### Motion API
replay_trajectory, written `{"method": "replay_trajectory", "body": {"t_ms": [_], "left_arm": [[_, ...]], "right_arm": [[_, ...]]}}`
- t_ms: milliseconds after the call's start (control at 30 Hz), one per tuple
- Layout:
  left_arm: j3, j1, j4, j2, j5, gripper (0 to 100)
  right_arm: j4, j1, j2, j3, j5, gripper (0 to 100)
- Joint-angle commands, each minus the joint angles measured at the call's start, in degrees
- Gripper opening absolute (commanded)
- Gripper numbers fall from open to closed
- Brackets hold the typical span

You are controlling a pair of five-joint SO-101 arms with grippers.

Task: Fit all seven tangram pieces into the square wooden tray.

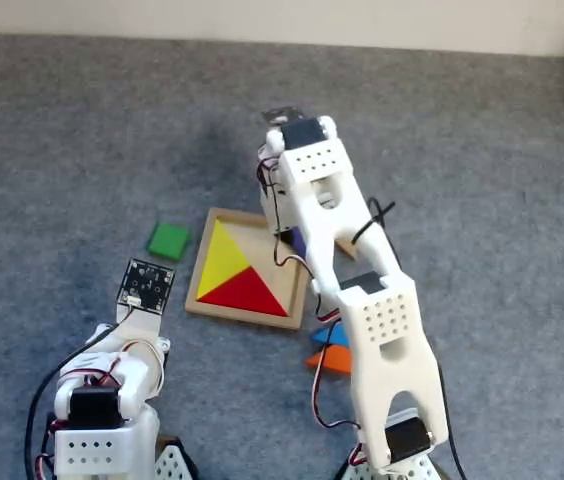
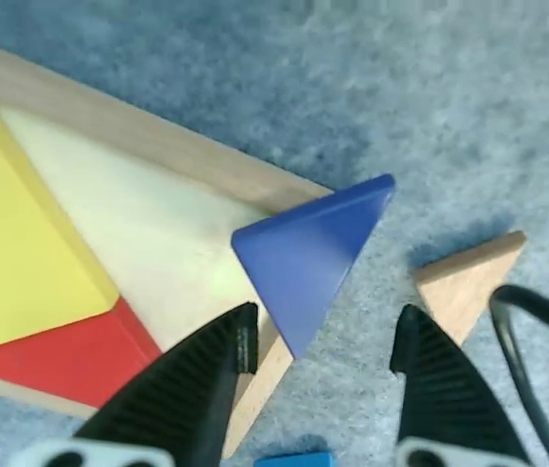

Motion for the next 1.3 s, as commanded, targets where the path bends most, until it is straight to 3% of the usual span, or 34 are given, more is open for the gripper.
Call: {"method": "replay_trajectory", "body": {"t_ms": [0, 833, 1033, 1267], "left_arm": [[1.0, -0.7, 0.2, -0.4, 0.2, 0], [1.0, -0.7, 0.2, -0.4, 0.2, 0], [1.0, -0.7, 0.2, -0.4, 0.2, 0], [1.0, -0.7, 0.2, -0.4, 0.2, 0]], "right_arm": [[-1.3, 2.4, -4.5, -3.3, -0.7, 22.7], [-1.2, -2.6, 4.2, -3.6, -0.3, 22.7], [-1.0, -2.3, 3.9, -4.7, -0.3, 14.0], [1.3, -1.3, 3.9, -11.4, -0.3, 12.7]]}}
